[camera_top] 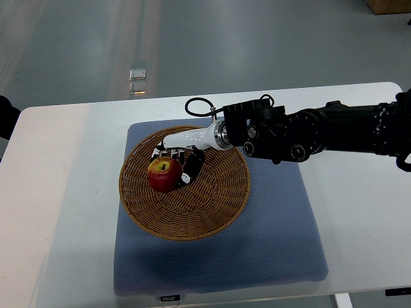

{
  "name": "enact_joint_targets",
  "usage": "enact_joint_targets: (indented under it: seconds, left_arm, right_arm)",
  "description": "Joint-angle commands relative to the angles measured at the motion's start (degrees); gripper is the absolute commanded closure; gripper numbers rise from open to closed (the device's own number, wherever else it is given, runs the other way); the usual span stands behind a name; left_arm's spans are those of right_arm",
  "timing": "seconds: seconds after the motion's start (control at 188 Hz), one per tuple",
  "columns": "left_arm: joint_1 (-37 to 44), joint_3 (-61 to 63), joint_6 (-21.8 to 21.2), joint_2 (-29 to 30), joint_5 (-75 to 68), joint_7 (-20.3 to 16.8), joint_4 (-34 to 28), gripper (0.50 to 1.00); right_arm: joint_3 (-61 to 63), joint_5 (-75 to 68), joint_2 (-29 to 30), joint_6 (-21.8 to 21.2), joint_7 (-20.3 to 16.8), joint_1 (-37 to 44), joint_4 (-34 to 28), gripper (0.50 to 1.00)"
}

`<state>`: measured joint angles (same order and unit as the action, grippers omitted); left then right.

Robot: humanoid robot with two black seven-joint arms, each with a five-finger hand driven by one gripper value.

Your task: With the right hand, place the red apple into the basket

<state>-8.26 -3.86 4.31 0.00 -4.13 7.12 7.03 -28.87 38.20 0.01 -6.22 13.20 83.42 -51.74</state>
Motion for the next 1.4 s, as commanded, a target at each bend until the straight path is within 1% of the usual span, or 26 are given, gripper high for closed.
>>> enact_joint_targets:
  seconds: [0.0,0.058,0.106,0.159,0.165,0.218,0.271,0.276,0.329,0.377,0.382,0.409,0.525,0.584,0.738,0.87,1.003,1.136,1.141,1.184,1.231,1.237,1.322,1.369,1.375,1.396]
  left_arm:
    - [0.0,0.08,0.0,0.0,0.0,0.0,0.0,0.5]
    - [0.0,0.08,0.0,0.0,0.0,0.0,0.0,0.5]
    - [0.0,0.08,0.0,0.0,0.0,0.0,0.0,0.5]
    - [0.0,0.08,0.0,0.0,0.0,0.0,0.0,0.5]
    - [0.0,0.08,0.0,0.0,0.0,0.0,0.0,0.5]
    - [0.0,0.0,0.0,0.0,0.0,0.0,0.0,0.5]
    - [0.0,0.0,0.0,0.0,0.0,0.0,0.0,0.5]
    - [0.0,0.0,0.0,0.0,0.0,0.0,0.0,0.5]
    - [0.0,0.0,0.0,0.0,0.0,0.0,0.0,0.5]
    - [0.0,0.0,0.0,0.0,0.0,0.0,0.0,0.5]
    - [0.0,0.0,0.0,0.0,0.0,0.0,0.0,0.5]
    - [0.0,0.0,0.0,0.0,0.0,0.0,0.0,0.5]
    - [0.0,0.08,0.0,0.0,-0.09,0.0,0.0,0.5]
    - [0.0,0.08,0.0,0.0,0.0,0.0,0.0,0.5]
    - [0.0,0.08,0.0,0.0,0.0,0.0,0.0,0.5]
    - [0.0,0.08,0.0,0.0,-0.09,0.0,0.0,0.5]
    - [0.0,0.08,0.0,0.0,-0.09,0.0,0.0,0.5]
    - [0.0,0.08,0.0,0.0,0.0,0.0,0.0,0.5]
    - [0.0,0.08,0.0,0.0,0.0,0.0,0.09,0.5]
    - [0.0,0.08,0.0,0.0,-0.09,0.0,0.09,0.5]
    - [0.0,0.08,0.0,0.0,-0.09,0.0,0.09,0.5]
    - [0.0,0.08,0.0,0.0,-0.09,0.0,0.09,0.5]
    - [0.0,0.08,0.0,0.0,0.0,0.0,0.09,0.5]
    - [0.0,0.08,0.0,0.0,0.0,0.0,0.09,0.5]
    - [0.0,0.08,0.0,0.0,-0.09,0.0,0.09,0.5]
    - [0.0,0.08,0.0,0.0,-0.09,0.0,0.18,0.5]
  right_arm:
    - [-0.4,0.39,-0.01,-0.11,0.16,-0.18,0.06,0.897]
    - [-0.4,0.39,-0.01,-0.11,0.16,-0.18,0.06,0.897]
    - [-0.4,0.39,-0.01,-0.29,0.16,-0.27,0.24,0.846]
    - [-0.4,0.39,-0.01,-0.29,0.16,-0.27,0.24,0.846]
    - [-0.4,0.39,-0.01,-0.37,0.16,-0.62,0.5,0.804]
    - [-0.4,0.39,-0.01,-0.38,0.16,-1.15,0.68,0.752]
    - [-0.4,0.39,-0.01,-0.38,0.16,-1.15,0.68,0.752]
    - [-0.4,0.39,-0.01,-0.55,0.16,-1.32,0.94,0.696]
    - [-0.4,0.39,-0.01,-0.73,0.16,-1.59,1.03,0.624]
    - [-0.4,0.39,-0.01,-0.73,0.16,-1.59,1.03,0.624]
    - [-0.31,0.39,-0.01,-1.08,0.16,-1.68,1.03,0.605]
    - [-0.14,0.39,-0.01,-1.61,0.16,-1.68,1.03,0.599]
    - [0.57,0.3,-0.01,-3.19,0.07,-1.33,1.03,0.591]
    - [1.0,-0.58,-0.01,-5.82,0.07,-0.71,1.03,0.589]
    - [1.0,-0.93,-0.01,-7.41,0.07,1.66,1.03,0.587]
    - [1.71,-1.02,-2.82,-8.37,0.07,2.72,1.03,0.585]
    - [11.73,-2.95,-7.92,-7.93,0.07,1.75,1.82,0.587]
    - [17.79,-7.0,-10.73,-7.49,0.16,-2.91,4.72,0.587]
    - [23.62,-10.3,-12.04,-6.8,0.16,-6.74,7.77,0.587]
    - [29.38,-13.14,-12.05,-6.0,0.07,-10.55,10.25,0.587]
    - [29.39,-13.15,-12.05,-6.0,0.07,-10.56,10.26,0.587]
    - [36.35,-16.11,-11.7,-5.13,0.07,-15.43,12.43,0.587]
    - [48.63,-20.0,-11.26,-3.98,0.16,-23.73,14.12,0.587]
    - [48.64,-20.0,-11.26,-3.98,0.16,-23.74,14.12,0.587]
    - [56.04,-21.83,-10.65,-3.72,0.16,-28.87,14.73,0.585]
    - [59.17,-22.46,-9.77,-3.54,0.16,-30.85,14.83,0.587]
